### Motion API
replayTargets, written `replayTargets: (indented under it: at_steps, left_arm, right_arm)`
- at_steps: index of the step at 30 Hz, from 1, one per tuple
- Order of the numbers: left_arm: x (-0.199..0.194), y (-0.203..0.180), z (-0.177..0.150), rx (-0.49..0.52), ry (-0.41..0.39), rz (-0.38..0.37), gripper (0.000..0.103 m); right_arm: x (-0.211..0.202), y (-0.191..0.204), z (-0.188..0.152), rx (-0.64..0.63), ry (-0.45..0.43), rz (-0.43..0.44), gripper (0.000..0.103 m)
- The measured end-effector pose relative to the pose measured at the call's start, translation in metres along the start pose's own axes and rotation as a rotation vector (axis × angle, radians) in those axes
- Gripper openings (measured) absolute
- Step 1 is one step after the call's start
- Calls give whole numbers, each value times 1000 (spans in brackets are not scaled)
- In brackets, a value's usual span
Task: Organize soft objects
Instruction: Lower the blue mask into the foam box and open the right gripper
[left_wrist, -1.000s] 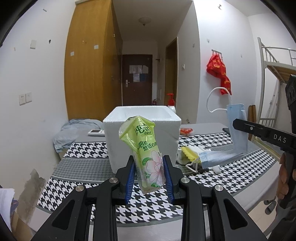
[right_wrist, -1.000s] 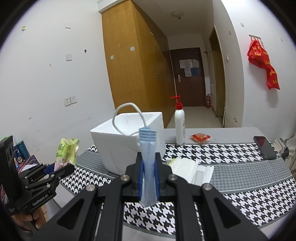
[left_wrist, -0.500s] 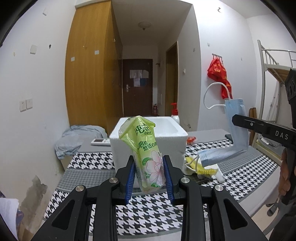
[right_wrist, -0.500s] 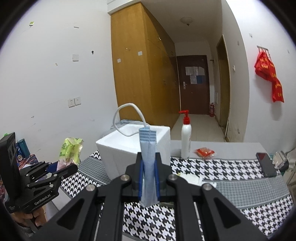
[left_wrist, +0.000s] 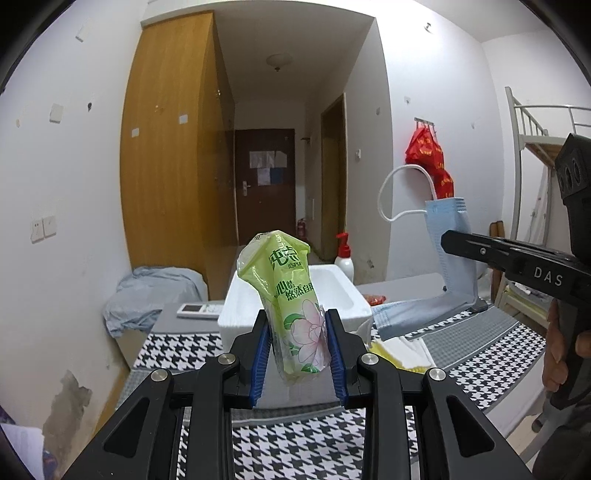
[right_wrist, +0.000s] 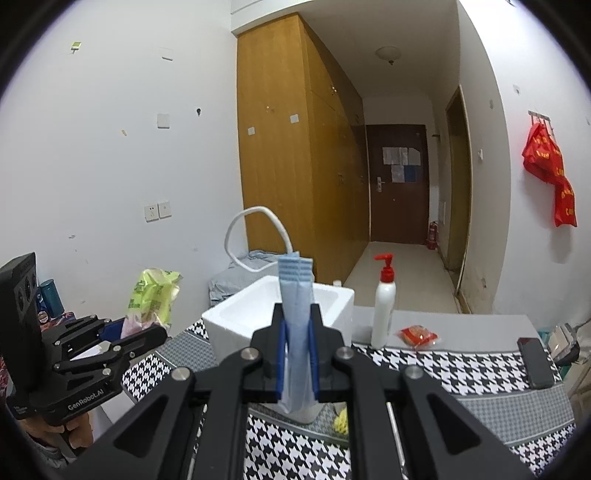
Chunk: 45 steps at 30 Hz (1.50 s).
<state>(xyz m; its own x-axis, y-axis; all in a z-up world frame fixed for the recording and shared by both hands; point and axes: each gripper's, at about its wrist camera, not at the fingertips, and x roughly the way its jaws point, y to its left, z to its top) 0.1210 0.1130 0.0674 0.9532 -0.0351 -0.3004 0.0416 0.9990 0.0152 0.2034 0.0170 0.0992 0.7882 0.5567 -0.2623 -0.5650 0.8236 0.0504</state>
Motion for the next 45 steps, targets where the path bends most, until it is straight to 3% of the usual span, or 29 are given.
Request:
replayTargets:
  at_steps: [21,45]
  left_arm:
    - [20,16,16,-1,-19,16,31]
    - [44,47,9,-43,5,65,31]
  right_arm:
    - [29,8,37,-22,-55,25,14]
    - [91,5,29,-16,38,51,14]
